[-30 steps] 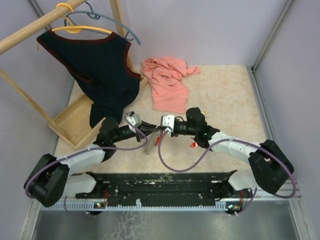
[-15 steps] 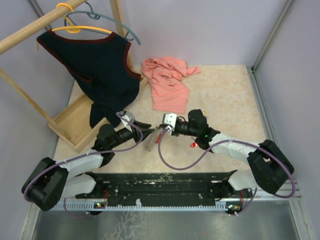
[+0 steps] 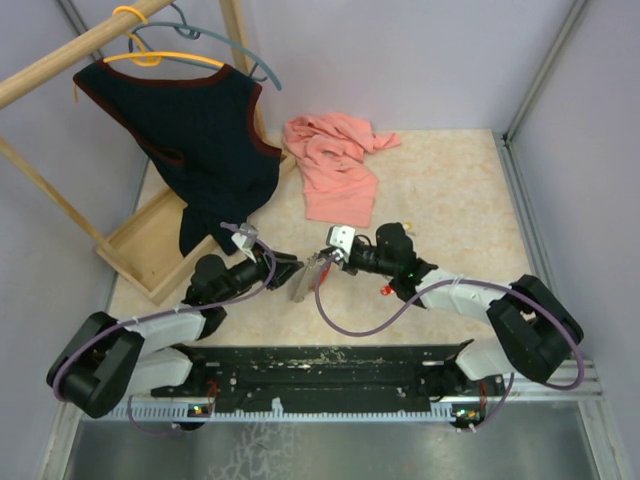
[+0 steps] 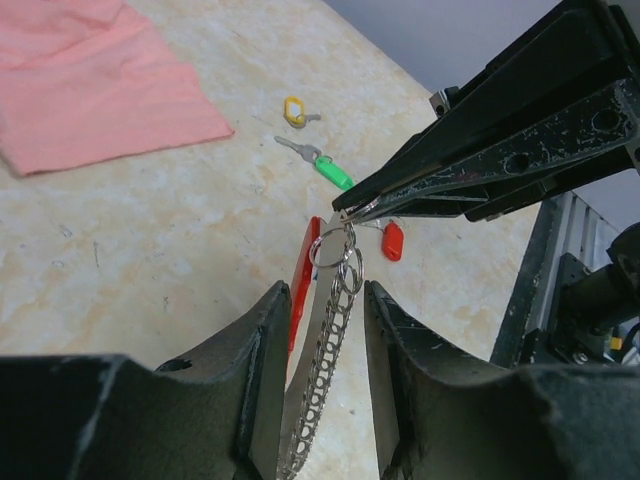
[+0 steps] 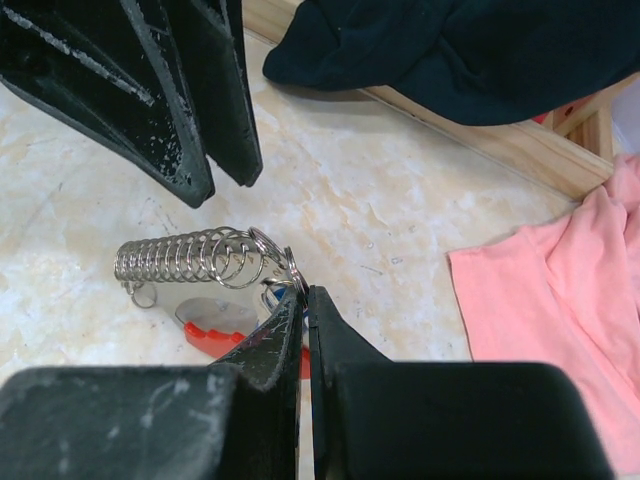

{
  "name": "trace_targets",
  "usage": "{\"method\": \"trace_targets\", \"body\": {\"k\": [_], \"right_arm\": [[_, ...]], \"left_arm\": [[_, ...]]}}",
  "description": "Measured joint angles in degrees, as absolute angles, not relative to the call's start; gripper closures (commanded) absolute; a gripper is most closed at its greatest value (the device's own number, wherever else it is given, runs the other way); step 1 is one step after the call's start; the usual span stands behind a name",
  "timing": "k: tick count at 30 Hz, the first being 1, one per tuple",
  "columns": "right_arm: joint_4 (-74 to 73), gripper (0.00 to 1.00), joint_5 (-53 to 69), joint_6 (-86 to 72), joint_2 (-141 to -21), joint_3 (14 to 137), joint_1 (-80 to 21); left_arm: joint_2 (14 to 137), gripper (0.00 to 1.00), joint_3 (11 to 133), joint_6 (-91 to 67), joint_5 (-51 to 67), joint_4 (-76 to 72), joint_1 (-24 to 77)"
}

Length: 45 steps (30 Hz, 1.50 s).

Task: Put the keys on the keyring

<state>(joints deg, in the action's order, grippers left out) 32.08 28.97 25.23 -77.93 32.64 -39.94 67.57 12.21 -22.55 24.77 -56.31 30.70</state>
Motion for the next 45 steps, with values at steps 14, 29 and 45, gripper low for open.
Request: {"method": "trace_targets", "body": {"k": [14,29,45], "right_arm": [[34.7,1.00,28.8,24.0,-78.4,32.2,-39.9],[35.2,1.00,29.9,24.4,-78.4,31.4,-39.7],[35.6,1.00,31.0,25.5,-77.9,31.4,-39.5]], "left_arm": [[82.8,0.61,11.6,-37.6,31.6,-72.2,29.9],[82.9,0.60,13.5,-39.7,34.1,-74.5,28.6],[85.9,0.65,15.5,-45.6,33.0,-74.6,28.1]]}}
